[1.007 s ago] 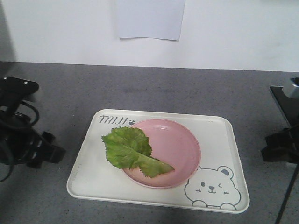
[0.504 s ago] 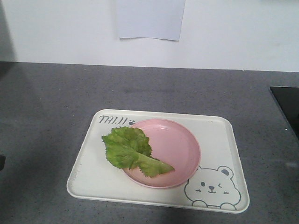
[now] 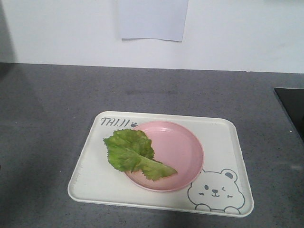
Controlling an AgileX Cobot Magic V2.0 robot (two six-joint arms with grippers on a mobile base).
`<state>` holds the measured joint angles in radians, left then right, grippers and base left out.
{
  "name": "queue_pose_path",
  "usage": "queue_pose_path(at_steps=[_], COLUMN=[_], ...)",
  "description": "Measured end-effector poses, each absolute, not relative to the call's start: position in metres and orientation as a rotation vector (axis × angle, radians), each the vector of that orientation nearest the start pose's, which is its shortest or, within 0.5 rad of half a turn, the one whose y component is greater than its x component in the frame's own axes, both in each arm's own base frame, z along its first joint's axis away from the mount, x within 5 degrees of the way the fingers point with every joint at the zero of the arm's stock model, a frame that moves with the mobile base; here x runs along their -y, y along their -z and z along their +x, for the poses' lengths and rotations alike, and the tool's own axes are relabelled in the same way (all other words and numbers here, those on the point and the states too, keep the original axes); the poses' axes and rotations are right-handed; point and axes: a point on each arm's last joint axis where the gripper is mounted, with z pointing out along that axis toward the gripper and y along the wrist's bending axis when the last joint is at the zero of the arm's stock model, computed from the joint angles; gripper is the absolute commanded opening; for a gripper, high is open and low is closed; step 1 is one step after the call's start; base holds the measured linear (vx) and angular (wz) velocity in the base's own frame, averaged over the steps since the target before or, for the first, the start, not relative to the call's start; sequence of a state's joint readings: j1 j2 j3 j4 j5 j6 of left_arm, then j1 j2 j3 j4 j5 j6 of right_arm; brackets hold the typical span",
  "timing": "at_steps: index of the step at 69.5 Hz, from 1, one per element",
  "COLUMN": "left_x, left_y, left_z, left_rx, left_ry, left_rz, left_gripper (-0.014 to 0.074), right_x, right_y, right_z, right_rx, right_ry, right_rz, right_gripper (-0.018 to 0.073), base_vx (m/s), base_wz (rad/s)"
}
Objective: Transfer vegetables to tray and serve
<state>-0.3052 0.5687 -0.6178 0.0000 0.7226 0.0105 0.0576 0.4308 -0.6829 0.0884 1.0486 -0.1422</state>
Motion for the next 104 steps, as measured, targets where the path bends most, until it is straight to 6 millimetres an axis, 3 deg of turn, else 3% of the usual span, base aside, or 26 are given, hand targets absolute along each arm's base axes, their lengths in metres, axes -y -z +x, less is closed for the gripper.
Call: queue_pose_path(at_steps=[12, 62, 81, 104], left_x=[0.031, 0.031, 0.015, 0.005], left_y=[-0.313, -0.313, -0.276, -0.207], left_z=[0.099, 0.100, 0.076, 0.060], left_rx=[-2.130, -2.111, -1.953, -1.593], left_ry=[0.171, 0.158, 0.094, 0.070], left_rz=[0.339, 0.342, 0.238, 0.064], left_gripper=[-0.0008, -0.0008, -0.0008, -0.0008], right_x=[-0.010, -0.010, -0.010, -0.010], right_y=[-0.321, -0.318, -0.318, -0.318], right_z=[0.057, 0.054, 0.054, 0.054], right_rx=[-2.266, -2.315, -2.316, -2.316], right_ry=[-0.067, -0.070, -0.071, -0.071], right_rz=[-0.217, -0.224, -0.224, -0.224], right_gripper=[-0.0010, -0.0008, -0.0008, -0.0008], base_vx=[0.00, 0.00, 0.00, 0.00], base_wz=[0.00, 0.00, 0.00, 0.00])
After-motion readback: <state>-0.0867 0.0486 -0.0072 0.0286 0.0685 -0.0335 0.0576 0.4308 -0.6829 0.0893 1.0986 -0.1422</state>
